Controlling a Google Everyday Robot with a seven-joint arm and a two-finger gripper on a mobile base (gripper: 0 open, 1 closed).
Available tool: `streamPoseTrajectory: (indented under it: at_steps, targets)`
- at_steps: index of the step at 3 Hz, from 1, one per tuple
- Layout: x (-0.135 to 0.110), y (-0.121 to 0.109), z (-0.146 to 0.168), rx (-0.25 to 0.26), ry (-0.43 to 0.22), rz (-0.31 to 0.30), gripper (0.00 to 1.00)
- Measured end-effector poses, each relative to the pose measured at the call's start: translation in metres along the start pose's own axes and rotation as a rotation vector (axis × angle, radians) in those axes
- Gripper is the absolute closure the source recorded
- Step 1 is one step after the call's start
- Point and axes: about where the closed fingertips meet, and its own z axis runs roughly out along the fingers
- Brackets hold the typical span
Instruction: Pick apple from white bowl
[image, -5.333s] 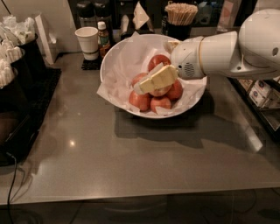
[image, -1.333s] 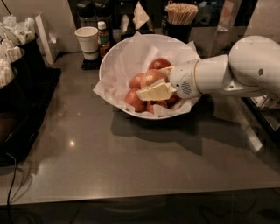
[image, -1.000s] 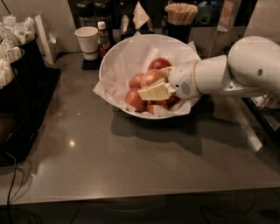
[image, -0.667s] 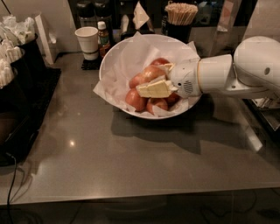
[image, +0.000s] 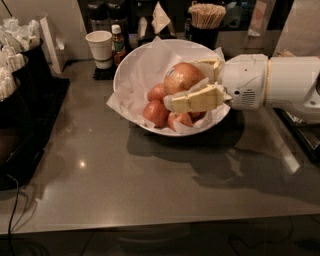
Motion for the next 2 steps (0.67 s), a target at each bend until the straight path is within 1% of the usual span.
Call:
streamPoseTrajectory:
  at_steps: [1, 2]
  targets:
    - [-0.0148, 0.0265, -0.0325, 0.051, -0.027, -0.002, 1.0]
    - [-0.0152, 0.0256, -0.0413, 0.072, -0.026, 0.001, 1.0]
